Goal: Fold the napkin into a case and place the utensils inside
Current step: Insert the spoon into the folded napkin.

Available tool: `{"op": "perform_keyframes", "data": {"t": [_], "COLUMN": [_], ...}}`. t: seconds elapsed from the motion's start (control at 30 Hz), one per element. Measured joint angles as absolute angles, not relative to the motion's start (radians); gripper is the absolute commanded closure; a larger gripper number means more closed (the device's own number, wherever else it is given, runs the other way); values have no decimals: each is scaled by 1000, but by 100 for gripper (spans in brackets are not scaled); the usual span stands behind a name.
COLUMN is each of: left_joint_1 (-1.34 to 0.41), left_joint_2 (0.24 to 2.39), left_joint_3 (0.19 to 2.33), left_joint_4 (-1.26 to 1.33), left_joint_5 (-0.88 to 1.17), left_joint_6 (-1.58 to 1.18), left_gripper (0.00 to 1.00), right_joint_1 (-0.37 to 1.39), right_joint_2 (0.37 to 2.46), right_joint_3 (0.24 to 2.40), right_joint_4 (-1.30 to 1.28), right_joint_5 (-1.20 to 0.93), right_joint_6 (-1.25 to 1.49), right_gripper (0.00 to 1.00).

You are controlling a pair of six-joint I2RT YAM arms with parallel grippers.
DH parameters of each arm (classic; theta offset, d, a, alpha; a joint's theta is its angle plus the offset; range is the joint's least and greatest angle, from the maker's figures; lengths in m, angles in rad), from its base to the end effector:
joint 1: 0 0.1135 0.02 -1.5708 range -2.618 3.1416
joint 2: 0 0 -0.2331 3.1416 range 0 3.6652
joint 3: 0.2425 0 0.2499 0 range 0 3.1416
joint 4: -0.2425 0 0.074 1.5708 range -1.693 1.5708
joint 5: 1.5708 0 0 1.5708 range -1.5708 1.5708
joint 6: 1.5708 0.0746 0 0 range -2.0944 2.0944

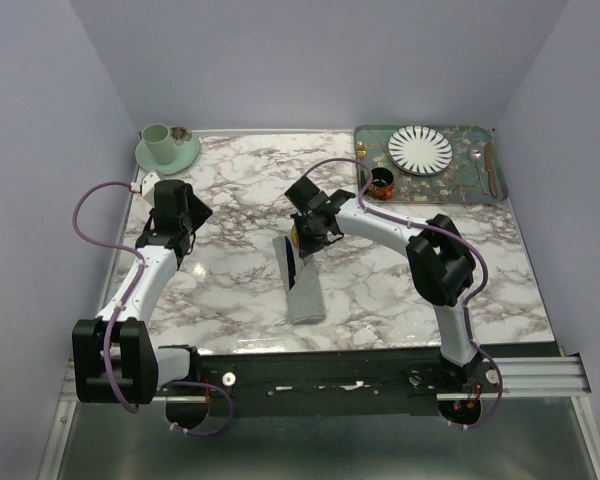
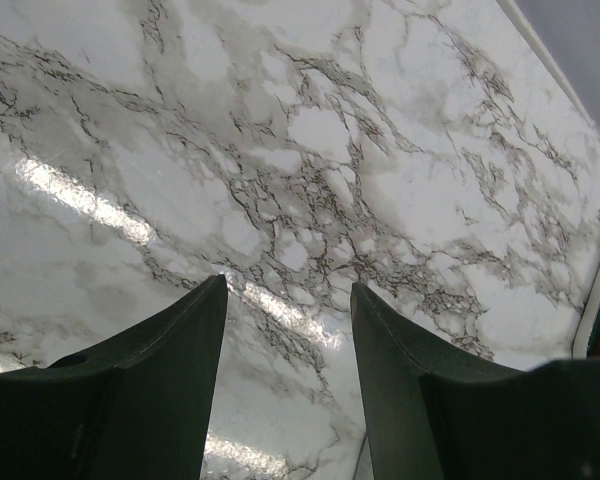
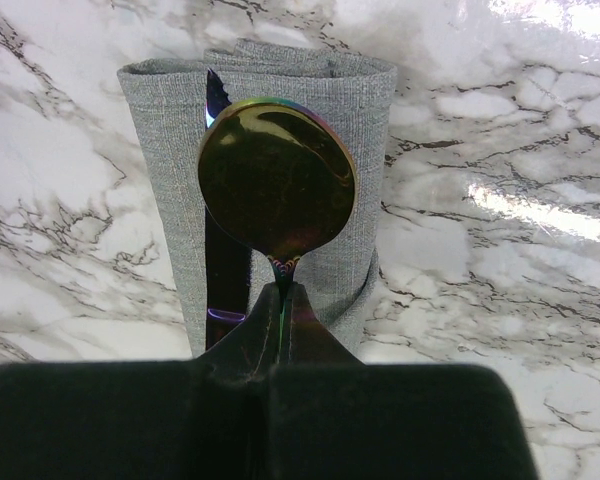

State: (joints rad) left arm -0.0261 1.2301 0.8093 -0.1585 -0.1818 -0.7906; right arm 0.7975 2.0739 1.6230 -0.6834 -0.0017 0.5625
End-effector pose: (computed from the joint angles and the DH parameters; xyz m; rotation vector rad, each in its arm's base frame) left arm 0.3116 0.0054 0.2082 -0.9003 1.9553 -0.2818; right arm 0.3070 0.3147 0.1313 -0.3261 2.7580 0.3891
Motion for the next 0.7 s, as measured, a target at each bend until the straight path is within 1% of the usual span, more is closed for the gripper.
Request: {"op": "perform_keyframes", "data": {"t": [0.4,0.43,0.47,0.53,0.57,0.67,0.7], "left_joint_1": [-26,-26,-26,-26,-26,-26,-26], "left_joint_2": [1230,1230,1229,1229,1229,1229,1228], "left_joint_3": [793,791,790,788,788,788,788], "left_joint_4": [-152,-150,-149,-146,-144,-142,-142], "left_joint_5": [-171,-171,-171,-170,-169,-167,-167], "left_joint_6": [-797,-798,-798,-798,-798,-798,-798], "left_gripper": [38,38,38,38,38,38,38], "right_joint_1": [797,797,797,797,797,797,797], "right_joint_2": [2072,2070,2068,2066,2065,2065,2064], "right_joint_3": [1578,1573,1568,1562,1559,1555,1555], "right_joint_4": [-683,-683,-683,-683,-683,-684,-684], "right_joint_5": [-25,-26,-28,-33,-37,-43,-43], "right_joint_6": [589,591,592,594,595,595,595], "right_gripper": [98,96,91,86,76,63,62]}}
